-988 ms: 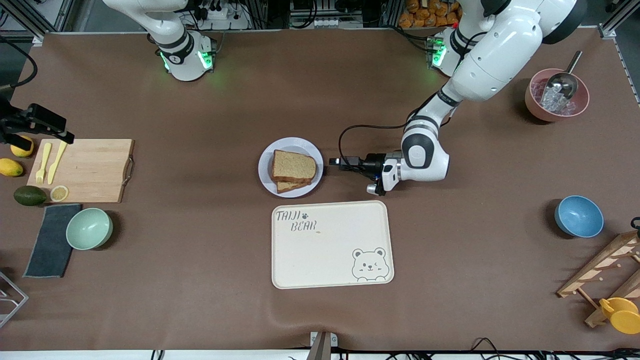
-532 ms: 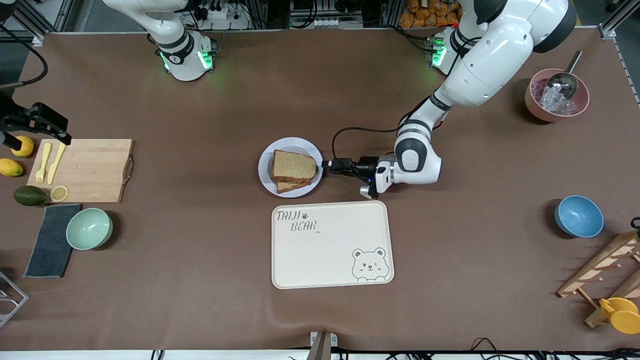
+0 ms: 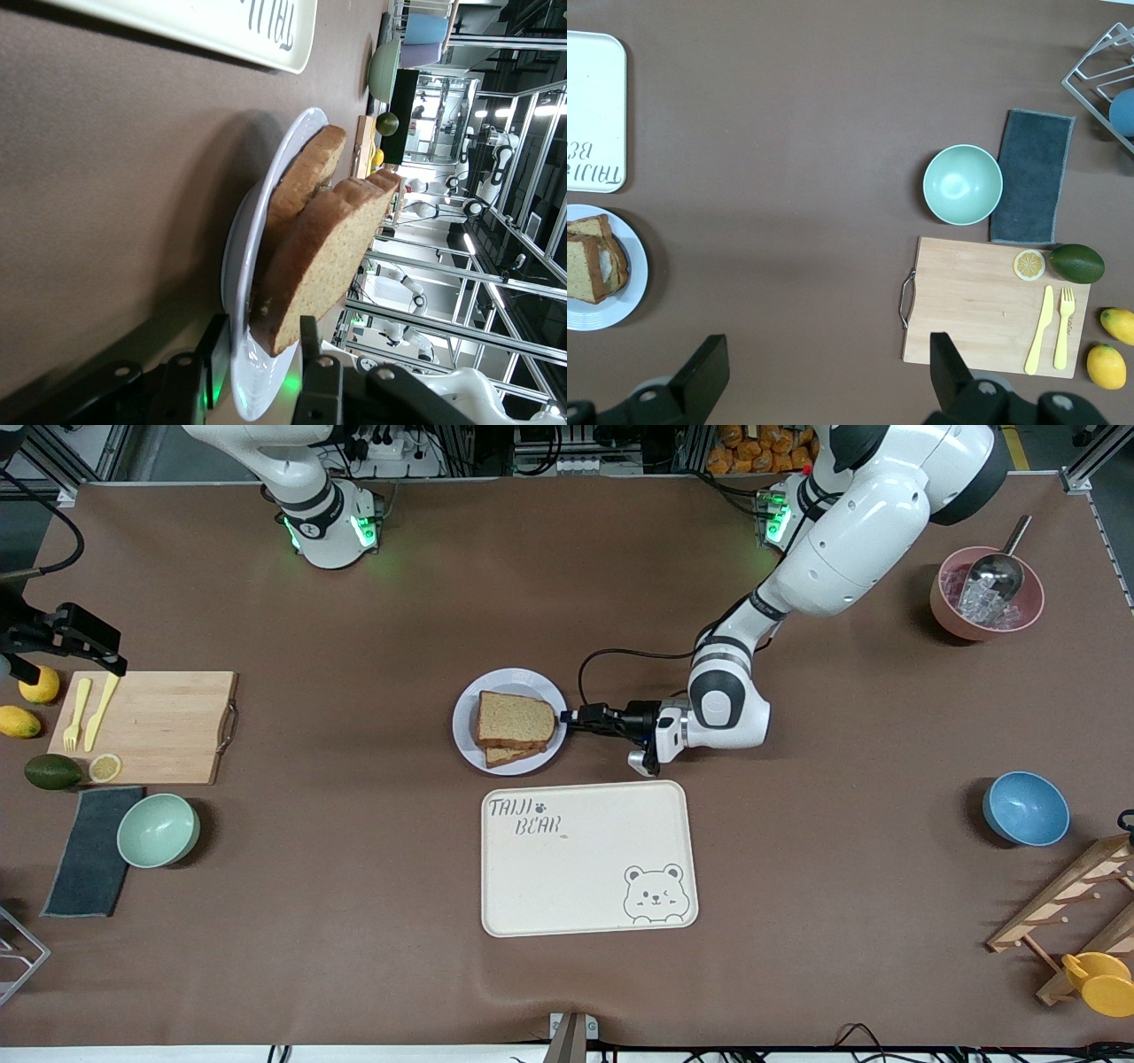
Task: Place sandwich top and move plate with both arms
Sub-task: 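Slide the plate with the left gripper onto the bear tray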
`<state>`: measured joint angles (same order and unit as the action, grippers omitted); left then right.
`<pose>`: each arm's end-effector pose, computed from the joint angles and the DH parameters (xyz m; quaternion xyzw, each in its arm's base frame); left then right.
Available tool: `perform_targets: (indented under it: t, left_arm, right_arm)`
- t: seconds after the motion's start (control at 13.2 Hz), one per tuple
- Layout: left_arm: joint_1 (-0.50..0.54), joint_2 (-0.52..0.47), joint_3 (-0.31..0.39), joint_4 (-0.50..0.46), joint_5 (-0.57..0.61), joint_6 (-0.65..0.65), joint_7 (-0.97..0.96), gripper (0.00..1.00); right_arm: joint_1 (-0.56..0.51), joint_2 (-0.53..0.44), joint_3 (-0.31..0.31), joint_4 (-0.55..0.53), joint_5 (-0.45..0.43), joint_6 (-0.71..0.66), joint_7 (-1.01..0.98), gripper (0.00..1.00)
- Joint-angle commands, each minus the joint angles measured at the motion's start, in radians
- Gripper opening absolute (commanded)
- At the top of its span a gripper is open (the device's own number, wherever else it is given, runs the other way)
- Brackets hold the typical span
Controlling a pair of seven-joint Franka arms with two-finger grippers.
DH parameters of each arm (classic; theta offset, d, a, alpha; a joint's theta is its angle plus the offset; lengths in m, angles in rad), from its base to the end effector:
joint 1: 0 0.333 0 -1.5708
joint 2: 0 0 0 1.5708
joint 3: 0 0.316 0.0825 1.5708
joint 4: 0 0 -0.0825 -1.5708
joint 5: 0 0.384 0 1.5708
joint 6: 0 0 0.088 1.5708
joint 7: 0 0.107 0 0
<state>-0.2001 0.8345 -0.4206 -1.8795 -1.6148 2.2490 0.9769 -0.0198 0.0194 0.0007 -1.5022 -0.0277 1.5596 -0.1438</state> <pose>0.4735 -0.3734 0.0934 0.8006 -0.0063 -0.0883 0.5926 0.5599 -0.0137 0.6451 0.9978 0.0619 0.0178 0.0153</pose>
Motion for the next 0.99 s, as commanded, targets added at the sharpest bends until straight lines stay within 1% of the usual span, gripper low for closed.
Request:
perform_targets:
  t: [0.0,0.38,0.53,0.76,0.84,0.91]
  left_arm:
    - [-0.013,0.028,0.003,0.019,-0.025,0.001,0.049,0.38]
    - [-0.027,0.049,0.006,0.031,-0.027,0.001,0.075,0.37]
    - [-0.028,0.064,0.006,0.04,-0.027,0.003,0.085,0.35]
    - [-0.028,0.078,0.006,0.046,-0.028,0.003,0.126,0.23]
    - [-0.028,0.078,0.006,0.046,-0.03,0.003,0.131,0.14]
    - [-0.028,0.078,0.006,0.046,-0.028,0.003,0.131,0.09]
  right_arm:
    - [-0.005,-0.021,0.005,-0.004,-0.021,-0.012,0.02,1.0]
    - [0.0,-0.022,0.007,-0.006,-0.017,-0.036,0.067,1.0]
    - [-0.003,-0.027,0.002,-0.01,0.015,-0.039,0.07,1.0]
    - [-0.003,-0.027,-0.004,-0.012,0.023,-0.042,0.073,1.0]
    - [-0.005,-0.026,-0.004,-0.012,0.023,-0.042,0.075,1.0]
    - [-0.005,-0.026,-0.005,-0.016,0.023,-0.041,0.075,1.0]
